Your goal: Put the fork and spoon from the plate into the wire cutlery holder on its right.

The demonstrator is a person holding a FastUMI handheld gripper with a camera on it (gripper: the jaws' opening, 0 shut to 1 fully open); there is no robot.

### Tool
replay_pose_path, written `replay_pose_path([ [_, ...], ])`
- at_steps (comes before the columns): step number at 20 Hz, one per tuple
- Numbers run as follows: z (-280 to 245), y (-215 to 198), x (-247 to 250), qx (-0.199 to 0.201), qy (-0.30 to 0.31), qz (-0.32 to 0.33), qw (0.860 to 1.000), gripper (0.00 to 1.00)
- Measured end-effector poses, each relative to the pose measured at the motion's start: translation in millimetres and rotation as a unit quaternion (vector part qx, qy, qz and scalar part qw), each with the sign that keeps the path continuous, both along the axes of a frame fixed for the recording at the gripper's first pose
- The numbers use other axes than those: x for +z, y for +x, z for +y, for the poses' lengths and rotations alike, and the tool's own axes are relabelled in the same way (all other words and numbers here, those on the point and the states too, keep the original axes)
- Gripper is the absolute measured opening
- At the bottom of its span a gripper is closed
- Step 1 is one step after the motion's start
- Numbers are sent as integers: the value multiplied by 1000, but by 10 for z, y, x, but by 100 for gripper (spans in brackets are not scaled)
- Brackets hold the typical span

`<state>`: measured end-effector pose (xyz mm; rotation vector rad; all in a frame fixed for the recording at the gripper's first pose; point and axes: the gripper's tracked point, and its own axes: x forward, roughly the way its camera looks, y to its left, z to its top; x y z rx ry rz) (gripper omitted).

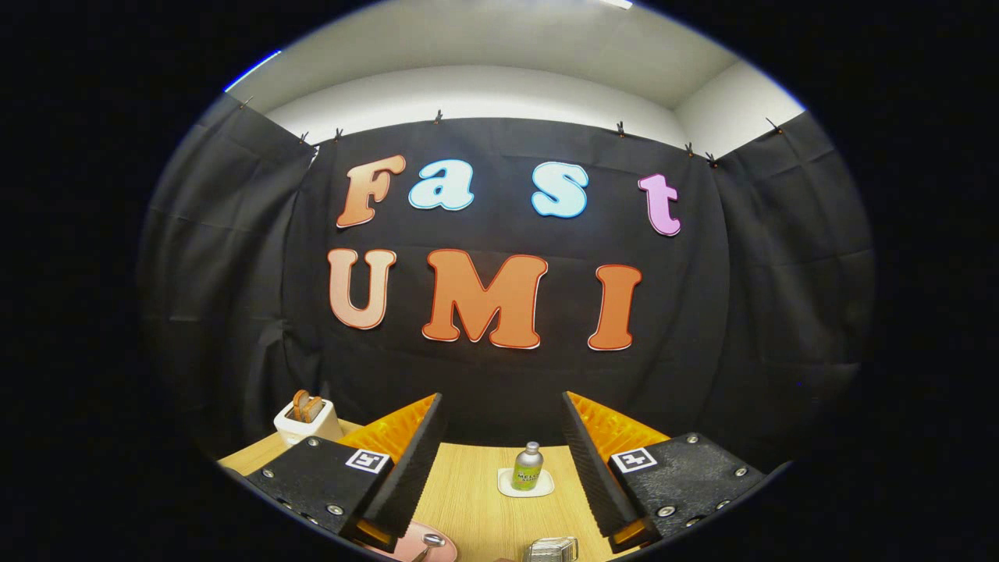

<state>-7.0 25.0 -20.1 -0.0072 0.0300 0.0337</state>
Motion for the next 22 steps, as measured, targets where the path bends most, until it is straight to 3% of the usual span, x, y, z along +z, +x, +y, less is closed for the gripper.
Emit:
replay_pose_path([
  [3,78,14,-108,6,0,14,1000,88],
  [8,212,38,-705,4,-7,106,994,88],
  [13,558,-21,-1509,39,-4,242,970,88],
  [17,942,-337,-2291,102,22,410,906,88],
  [20,1182,-590,-2710,121,73,513,847,85],
  [22,1268,-736,-2948,116,94,556,817,83],
])
